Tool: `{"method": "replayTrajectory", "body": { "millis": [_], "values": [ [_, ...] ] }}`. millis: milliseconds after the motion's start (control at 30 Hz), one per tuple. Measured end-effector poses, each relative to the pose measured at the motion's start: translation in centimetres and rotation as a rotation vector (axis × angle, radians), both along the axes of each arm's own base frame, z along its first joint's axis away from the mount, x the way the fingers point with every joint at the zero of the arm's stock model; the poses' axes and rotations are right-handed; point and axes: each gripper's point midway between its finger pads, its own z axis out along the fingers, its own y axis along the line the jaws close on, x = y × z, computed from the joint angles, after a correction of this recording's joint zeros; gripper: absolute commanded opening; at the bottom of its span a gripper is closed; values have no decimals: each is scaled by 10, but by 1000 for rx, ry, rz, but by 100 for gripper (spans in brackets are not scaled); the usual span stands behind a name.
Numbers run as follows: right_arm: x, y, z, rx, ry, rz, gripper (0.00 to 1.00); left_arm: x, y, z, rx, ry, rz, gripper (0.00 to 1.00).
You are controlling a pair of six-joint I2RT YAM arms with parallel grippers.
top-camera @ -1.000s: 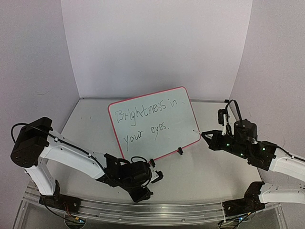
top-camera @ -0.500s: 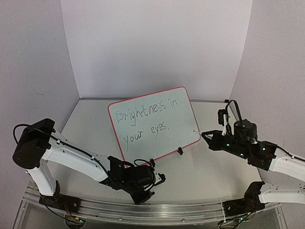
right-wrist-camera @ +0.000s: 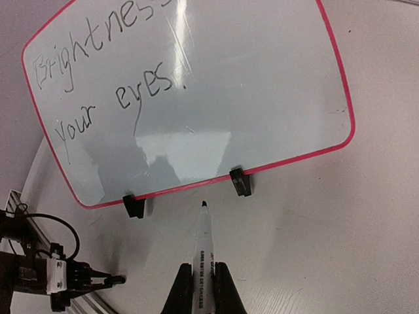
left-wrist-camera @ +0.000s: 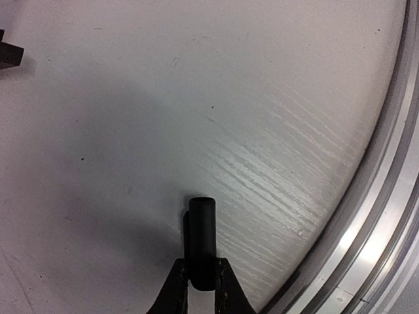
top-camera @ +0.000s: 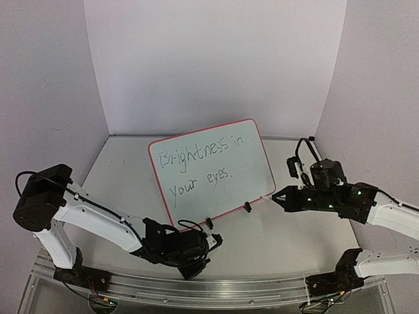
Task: Write a sentence on the whiteboard
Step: Pick up the pen cap from the corner of the board, then insert the whiteboard marker without the cap into the whiteboard marker.
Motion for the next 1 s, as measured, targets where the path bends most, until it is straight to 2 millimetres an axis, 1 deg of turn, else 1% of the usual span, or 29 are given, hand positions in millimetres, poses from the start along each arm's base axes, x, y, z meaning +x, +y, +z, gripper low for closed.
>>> {"method": "replayTrajectory", "body": {
  "millis": [100,200,300,400,467,633,833,1000],
  "values": [
    [-9,11,-16,-19,72,79,0,4,9,0,-17,-21,33,0],
    [-24,27,-34,-21,164,193,0,8,14,5,-60,-38,61,0],
    [-38,44,-45,6,250,307,0,8,22,6,-94,-43,75,0],
    [-52,60,-47,51,324,413,0,8,25,4,-132,-44,79,0],
    [-61,70,-46,88,370,482,0,7,23,5,-166,-44,77,0],
    [-72,89,-47,153,469,595,0,6,15,11,-253,-39,71,0],
    [-82,98,-55,197,556,659,0,3,5,24,-355,-26,66,0],
    [-85,104,-61,225,601,689,0,1,-1,29,-400,-15,53,0]
  ]
}}
